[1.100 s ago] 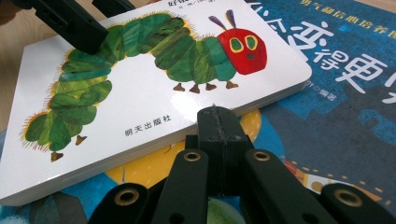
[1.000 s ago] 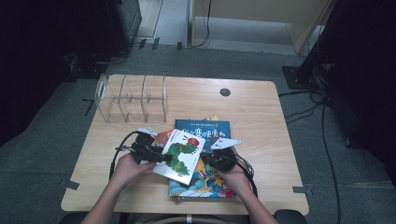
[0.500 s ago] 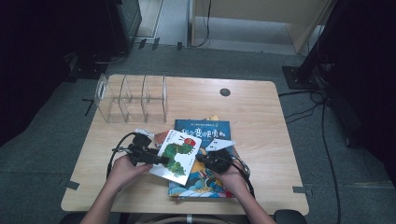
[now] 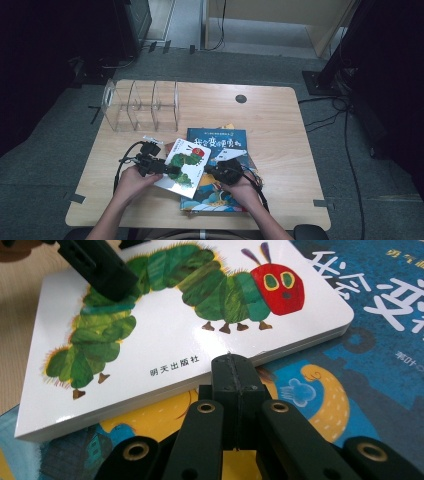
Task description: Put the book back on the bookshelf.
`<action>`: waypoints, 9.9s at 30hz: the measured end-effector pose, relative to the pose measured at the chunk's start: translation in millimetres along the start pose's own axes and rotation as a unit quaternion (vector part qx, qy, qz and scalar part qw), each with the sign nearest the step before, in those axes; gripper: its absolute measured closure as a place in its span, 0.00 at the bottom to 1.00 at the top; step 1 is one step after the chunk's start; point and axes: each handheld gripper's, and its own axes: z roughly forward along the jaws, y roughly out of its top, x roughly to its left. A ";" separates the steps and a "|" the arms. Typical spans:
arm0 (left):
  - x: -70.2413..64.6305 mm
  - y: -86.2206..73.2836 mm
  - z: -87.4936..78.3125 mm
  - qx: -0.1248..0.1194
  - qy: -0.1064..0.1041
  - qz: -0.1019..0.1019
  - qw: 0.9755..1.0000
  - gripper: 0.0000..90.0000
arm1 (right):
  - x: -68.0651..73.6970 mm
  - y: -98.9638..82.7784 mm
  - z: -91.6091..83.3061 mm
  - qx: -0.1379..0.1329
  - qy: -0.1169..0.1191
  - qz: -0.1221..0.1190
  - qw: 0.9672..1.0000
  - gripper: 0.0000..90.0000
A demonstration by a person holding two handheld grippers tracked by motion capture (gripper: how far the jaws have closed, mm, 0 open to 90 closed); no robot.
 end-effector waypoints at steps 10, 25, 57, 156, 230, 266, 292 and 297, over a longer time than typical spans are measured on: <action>-20.3 21.4 -23.3 -0.015 -0.065 0.012 0.998 0.56 | 3.6 1.7 3.9 -0.002 0.006 -0.010 1.000 1.00; -38.3 72.5 -22.1 0.078 -0.038 0.039 0.995 0.82 | 6.3 8.5 6.9 -0.014 0.021 -0.033 0.999 0.85; -8.5 96.3 -116.5 0.051 0.068 0.034 0.996 0.86 | -0.9 -0.7 0.0 -0.001 -0.018 -0.087 0.996 0.54; 56.2 216.0 -100.4 0.060 0.162 -0.073 0.982 0.86 | -0.3 -0.7 0.4 0.002 -0.011 -0.093 0.996 0.50; 74.9 205.8 -65.7 0.062 0.161 -0.075 0.982 0.83 | -0.7 -0.5 0.4 0.003 -0.009 -0.092 0.996 0.49; 73.2 219.4 -60.6 0.059 0.177 -0.077 0.979 0.86 | -0.7 -0.5 0.4 0.003 -0.010 -0.093 0.996 0.49; 64.8 224.9 -71.3 0.050 0.177 -0.063 0.981 0.77 | -0.6 -0.5 0.4 0.004 -0.009 -0.092 0.996 0.49; 60.5 225.3 -76.9 0.046 0.176 -0.058 0.982 0.76 | -0.6 -0.5 0.4 0.004 -0.009 -0.092 0.996 0.49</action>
